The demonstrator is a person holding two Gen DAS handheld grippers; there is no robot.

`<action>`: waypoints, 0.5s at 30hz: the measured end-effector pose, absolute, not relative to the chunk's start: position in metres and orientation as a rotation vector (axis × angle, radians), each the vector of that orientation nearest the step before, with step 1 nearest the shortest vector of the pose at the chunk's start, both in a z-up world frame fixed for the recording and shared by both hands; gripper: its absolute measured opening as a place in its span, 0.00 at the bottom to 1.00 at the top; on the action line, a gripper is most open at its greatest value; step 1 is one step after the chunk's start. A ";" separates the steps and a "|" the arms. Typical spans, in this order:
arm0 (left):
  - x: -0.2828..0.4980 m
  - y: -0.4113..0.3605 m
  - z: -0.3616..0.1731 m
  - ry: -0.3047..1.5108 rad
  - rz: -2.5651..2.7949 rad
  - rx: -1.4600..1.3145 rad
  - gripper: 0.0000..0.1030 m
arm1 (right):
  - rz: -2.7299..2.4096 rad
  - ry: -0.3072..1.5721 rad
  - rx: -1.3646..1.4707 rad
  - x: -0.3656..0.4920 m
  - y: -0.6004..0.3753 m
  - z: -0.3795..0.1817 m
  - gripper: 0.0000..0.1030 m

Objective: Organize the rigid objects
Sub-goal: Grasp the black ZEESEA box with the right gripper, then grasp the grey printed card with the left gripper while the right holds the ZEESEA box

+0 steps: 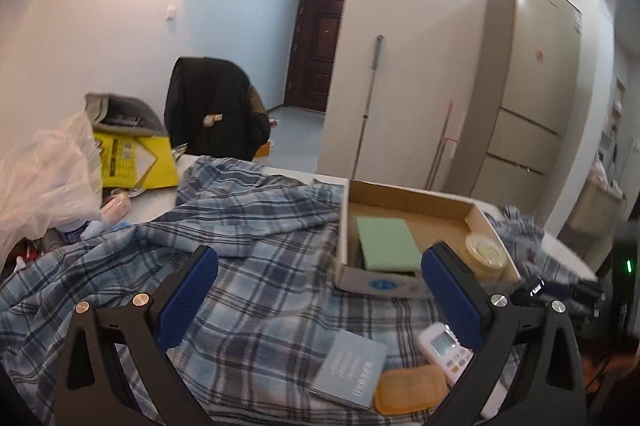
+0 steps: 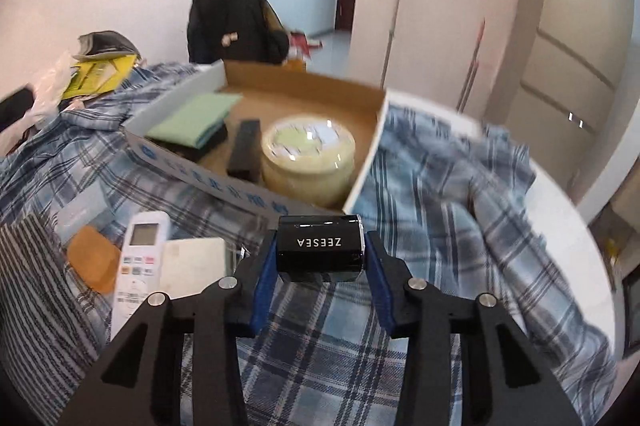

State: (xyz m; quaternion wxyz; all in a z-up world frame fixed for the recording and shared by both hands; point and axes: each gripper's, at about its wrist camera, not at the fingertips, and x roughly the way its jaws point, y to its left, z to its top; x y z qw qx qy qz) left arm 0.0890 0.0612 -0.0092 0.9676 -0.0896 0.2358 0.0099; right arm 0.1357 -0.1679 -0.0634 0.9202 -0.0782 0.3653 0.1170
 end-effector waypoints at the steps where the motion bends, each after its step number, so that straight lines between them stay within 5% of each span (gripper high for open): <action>1: 0.092 0.065 -0.008 0.495 0.020 -0.176 1.00 | 0.249 0.737 -0.166 0.134 -0.166 -0.062 0.40; 11: 0.123 0.047 -0.041 0.819 -0.154 -0.090 0.50 | 0.254 0.732 -0.162 0.133 -0.165 -0.060 0.40; 15: 0.126 0.031 -0.057 0.912 -0.194 -0.037 0.50 | 0.254 0.733 -0.162 0.134 -0.165 -0.061 0.40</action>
